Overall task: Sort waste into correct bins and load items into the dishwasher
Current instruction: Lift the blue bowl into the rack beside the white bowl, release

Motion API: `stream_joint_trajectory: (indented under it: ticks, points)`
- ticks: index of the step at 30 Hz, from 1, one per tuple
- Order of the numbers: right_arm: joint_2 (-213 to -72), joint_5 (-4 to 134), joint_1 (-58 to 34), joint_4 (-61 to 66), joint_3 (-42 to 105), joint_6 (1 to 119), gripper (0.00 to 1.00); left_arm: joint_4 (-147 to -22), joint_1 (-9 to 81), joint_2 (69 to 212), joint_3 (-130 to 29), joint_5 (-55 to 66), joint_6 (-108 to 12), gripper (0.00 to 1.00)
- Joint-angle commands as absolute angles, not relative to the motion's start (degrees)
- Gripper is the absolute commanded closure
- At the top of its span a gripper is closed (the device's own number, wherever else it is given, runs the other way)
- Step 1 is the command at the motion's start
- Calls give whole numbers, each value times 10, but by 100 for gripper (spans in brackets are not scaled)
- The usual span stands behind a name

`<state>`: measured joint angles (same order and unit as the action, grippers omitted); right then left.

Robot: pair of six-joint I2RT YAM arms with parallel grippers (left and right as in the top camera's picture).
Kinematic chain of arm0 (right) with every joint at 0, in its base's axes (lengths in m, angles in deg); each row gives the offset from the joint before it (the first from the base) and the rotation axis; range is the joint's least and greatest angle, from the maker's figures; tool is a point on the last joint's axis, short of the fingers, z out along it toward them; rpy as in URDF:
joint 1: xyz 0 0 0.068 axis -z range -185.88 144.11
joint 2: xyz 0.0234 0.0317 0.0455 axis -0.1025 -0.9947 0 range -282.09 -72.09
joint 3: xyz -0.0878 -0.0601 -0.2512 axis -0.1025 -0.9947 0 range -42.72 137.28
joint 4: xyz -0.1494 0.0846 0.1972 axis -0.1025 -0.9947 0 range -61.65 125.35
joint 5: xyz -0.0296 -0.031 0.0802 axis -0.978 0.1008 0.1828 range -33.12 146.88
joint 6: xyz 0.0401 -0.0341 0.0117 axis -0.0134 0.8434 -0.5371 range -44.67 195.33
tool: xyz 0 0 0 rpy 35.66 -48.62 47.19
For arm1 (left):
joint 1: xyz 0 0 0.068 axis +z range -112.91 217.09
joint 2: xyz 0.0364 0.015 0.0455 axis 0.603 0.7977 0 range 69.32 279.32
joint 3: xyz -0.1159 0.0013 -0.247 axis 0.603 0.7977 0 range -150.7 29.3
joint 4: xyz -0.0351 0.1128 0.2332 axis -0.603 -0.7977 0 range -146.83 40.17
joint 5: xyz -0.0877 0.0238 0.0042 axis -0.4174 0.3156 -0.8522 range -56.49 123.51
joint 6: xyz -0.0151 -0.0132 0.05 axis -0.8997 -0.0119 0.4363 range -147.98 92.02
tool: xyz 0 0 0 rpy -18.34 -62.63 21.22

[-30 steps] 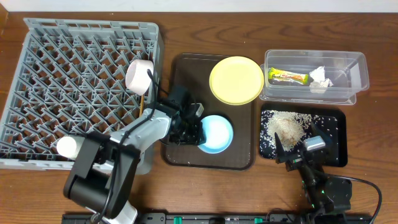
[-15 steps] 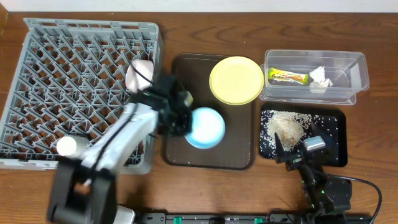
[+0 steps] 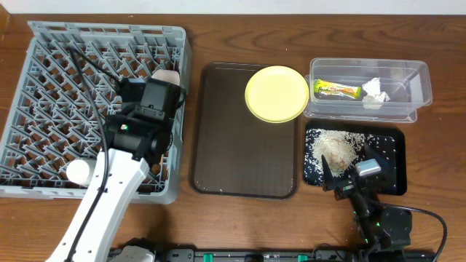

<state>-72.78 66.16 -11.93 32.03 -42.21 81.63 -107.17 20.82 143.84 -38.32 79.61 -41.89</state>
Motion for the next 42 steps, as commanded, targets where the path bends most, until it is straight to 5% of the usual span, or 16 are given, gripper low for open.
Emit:
stream_joint_trajectory:
  ticks: [1, 29, 37, 42]
  points:
    - [-724, 666, -115, 320, -424, 810, 1, -1060, 209, 1461, -379, 1008, -439, 92]
    - [-724, 666, -115, 320, -424, 810, 1, -1068, 168, 1637, -353, 955, -526, 92]
    - [-724, 666, -115, 320, -424, 810, 1, -1073, 168, 1637, -343, 1090, -520, 93]
    - [-724, 666, -115, 320, -424, 810, 1, -1074, 168, 1637, -343, 1055, -521, 92]
